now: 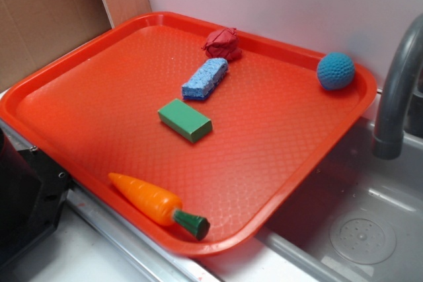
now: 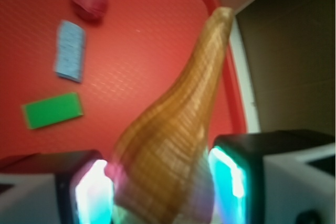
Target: Grab the shell.
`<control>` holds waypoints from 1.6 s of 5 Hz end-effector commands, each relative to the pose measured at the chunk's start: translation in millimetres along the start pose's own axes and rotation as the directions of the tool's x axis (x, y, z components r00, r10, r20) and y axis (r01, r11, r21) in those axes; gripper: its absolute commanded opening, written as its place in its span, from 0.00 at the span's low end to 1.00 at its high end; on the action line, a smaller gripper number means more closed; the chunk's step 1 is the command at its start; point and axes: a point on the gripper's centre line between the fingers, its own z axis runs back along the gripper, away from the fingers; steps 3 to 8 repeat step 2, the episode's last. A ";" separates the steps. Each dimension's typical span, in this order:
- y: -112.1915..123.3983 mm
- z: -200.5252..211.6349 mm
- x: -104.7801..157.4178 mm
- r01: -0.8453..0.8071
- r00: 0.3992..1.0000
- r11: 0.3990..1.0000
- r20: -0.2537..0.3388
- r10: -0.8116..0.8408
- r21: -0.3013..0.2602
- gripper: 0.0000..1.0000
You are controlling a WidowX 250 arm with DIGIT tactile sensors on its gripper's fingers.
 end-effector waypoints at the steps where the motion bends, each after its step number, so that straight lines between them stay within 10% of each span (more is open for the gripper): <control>1: -4.1 11.0 1.5 -0.162 0.981 0.983 0.090 0.169 -0.083 0.00; 8: -5.5 9.6 0.0 -0.169 0.981 0.983 0.086 0.175 -0.079 0.00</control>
